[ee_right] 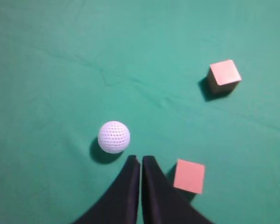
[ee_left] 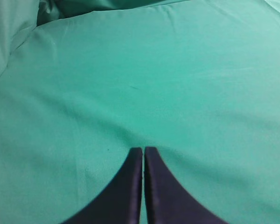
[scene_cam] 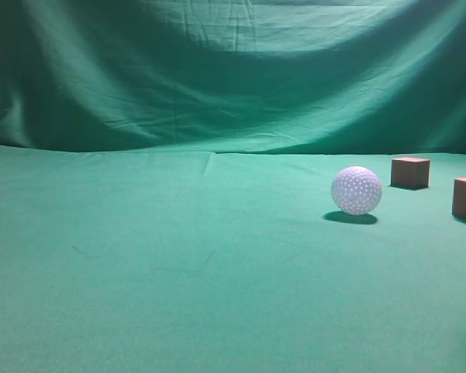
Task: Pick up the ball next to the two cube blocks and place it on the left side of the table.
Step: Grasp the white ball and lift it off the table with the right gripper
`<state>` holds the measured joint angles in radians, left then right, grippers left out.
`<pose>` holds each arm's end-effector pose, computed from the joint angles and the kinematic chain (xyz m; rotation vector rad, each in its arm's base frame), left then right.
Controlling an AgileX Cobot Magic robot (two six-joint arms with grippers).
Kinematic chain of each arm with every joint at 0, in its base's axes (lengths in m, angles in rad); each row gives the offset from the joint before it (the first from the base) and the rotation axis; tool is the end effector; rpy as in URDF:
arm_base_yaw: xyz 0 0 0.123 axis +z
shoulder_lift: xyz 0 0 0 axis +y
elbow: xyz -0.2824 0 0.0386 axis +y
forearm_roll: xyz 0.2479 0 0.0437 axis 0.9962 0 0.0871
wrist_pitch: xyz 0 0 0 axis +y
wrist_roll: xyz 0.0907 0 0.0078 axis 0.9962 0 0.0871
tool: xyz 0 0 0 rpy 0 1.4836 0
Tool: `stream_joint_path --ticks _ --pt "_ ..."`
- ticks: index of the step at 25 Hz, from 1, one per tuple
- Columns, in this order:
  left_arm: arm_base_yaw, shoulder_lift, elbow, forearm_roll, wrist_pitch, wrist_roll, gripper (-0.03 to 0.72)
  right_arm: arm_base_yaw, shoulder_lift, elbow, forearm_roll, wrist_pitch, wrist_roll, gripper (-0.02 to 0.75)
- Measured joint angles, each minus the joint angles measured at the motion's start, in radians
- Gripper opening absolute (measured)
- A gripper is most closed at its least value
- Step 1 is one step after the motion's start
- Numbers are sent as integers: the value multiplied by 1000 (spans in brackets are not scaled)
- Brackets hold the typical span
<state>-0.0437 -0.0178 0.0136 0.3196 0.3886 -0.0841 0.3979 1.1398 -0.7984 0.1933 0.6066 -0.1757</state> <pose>0.0519 0.0086 0.1763 0.1545 1.8478 0.2283 0.2034 0.0963 0.2857 -0.5506 2.3763 0.3053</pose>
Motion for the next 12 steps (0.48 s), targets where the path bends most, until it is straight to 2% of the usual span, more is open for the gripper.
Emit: stream_joint_path --ticks 2,3,4,7,9,12 --pt "0 0 0 0 0 0 0 31 72 -40 21 6 -45 0" --pt "0 0 0 0 0 0 0 42 105 -56 28 11 -55 50" --pt "0 0 0 0 0 0 0 54 145 -74 35 19 -65 50" --pt "0 0 0 0 0 0 0 74 256 -126 57 51 -74 235" --pt "0 0 0 0 0 0 0 80 345 -164 59 71 -76 391" --pt "0 0 0 0 0 0 0 80 452 -212 63 80 -77 541"
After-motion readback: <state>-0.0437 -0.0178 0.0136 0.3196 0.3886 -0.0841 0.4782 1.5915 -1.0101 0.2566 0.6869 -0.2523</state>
